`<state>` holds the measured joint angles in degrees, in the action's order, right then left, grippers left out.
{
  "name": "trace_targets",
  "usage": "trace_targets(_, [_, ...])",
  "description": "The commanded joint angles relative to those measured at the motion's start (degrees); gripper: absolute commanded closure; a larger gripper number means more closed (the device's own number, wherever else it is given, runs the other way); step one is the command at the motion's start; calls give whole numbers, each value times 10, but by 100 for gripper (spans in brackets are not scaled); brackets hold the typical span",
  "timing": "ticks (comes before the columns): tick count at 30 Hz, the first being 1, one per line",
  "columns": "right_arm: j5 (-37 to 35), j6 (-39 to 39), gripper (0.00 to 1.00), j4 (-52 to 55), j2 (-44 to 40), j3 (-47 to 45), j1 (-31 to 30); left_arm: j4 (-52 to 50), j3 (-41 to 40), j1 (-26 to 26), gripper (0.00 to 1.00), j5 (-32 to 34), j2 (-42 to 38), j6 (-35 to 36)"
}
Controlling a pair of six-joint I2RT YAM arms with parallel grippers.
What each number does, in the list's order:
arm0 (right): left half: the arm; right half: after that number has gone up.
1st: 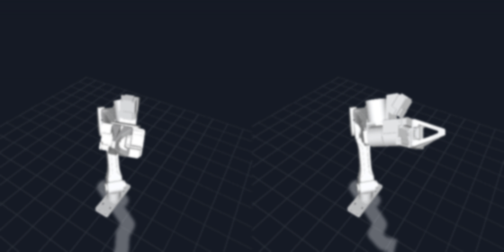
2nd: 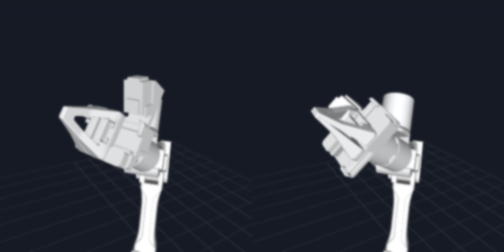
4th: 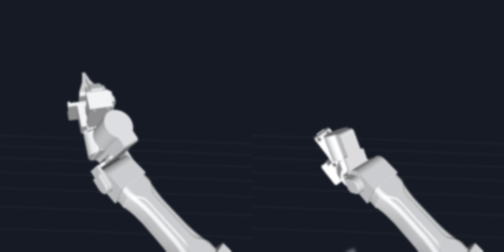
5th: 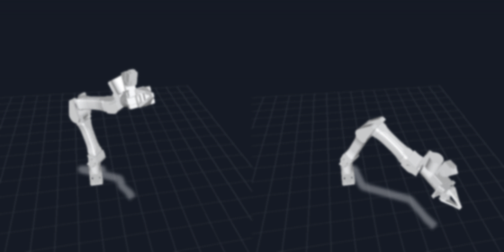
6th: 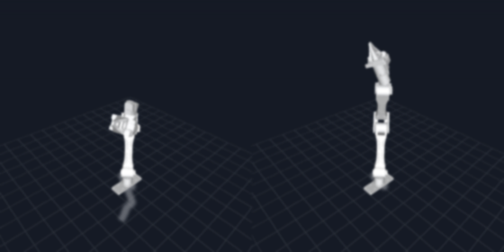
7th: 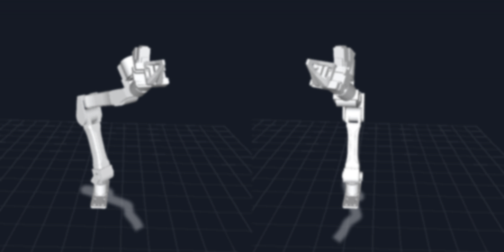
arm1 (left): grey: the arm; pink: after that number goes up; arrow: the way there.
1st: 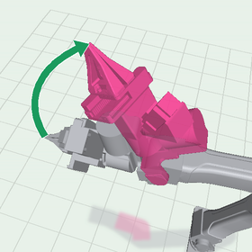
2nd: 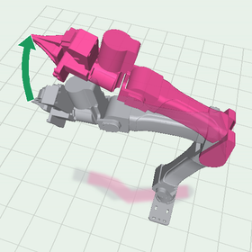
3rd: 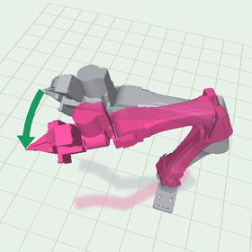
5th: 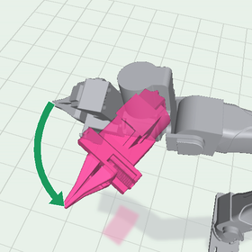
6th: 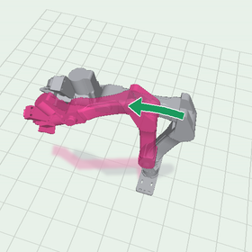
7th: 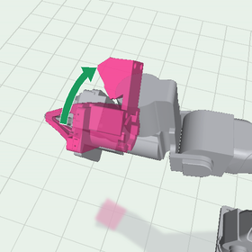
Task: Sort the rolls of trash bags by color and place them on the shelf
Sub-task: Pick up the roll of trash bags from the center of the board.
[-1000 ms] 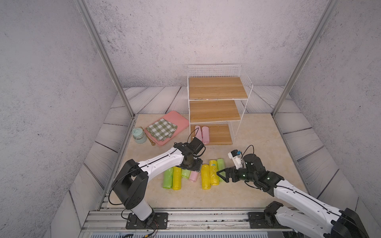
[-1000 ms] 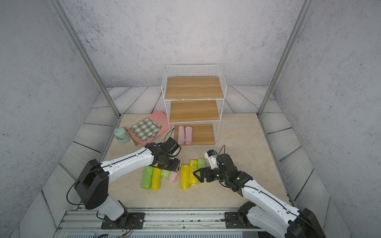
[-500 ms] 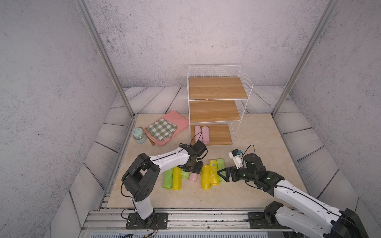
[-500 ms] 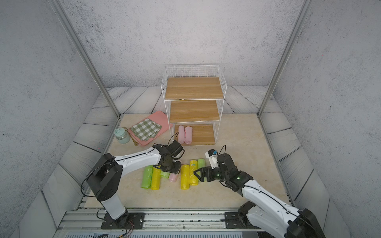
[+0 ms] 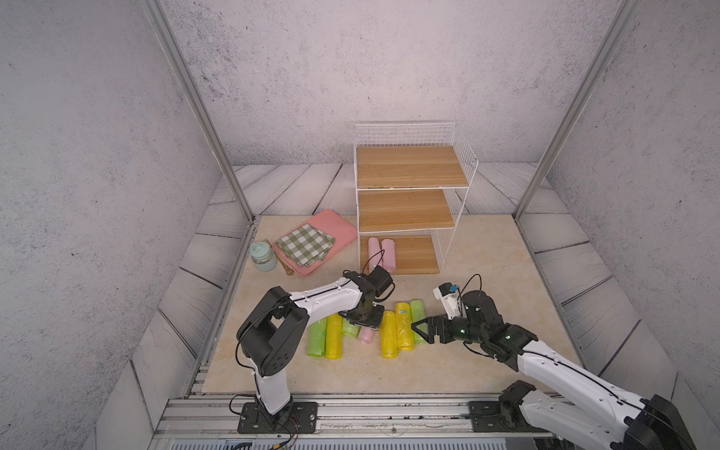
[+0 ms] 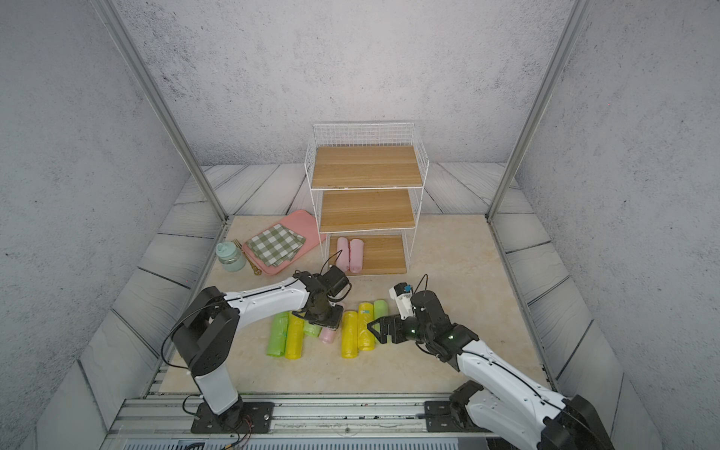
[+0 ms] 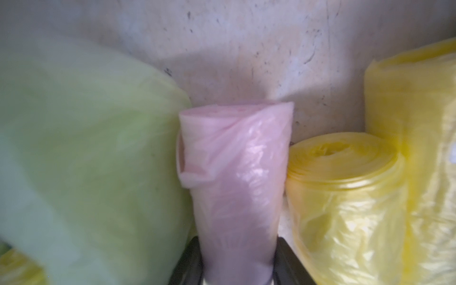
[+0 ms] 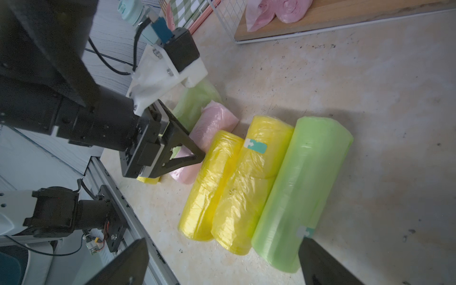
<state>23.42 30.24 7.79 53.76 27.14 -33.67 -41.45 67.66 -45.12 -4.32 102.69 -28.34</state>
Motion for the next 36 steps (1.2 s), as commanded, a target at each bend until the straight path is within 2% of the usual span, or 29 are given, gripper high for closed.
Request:
trace_targets(1, [-2,-3,1,6,-12,-7,3,-27,17,0,88,28,-7,2])
trace_targets(4, [0,-5,1,6,-8,-3,4,-38,26,1,100,34,-15,5])
trace_targets(9, [4,-7,1,8,-6,4,5,-43,38,1,100,41,-43,9])
trace_targets(15, [12,-6,1,8,-7,12,6,-16,43,3,100,43,-114,16])
trace_targets(23, [61,4,0,-42,2,29,9,129,-27,14,100,31,-236,30])
trace_targets(29, [93,27,2,-130,22,34,9,202,-61,31,100,-37,-276,24])
trace_targets(36, [121,26,6,-183,40,52,10,307,-106,55,100,-158,-300,-1])
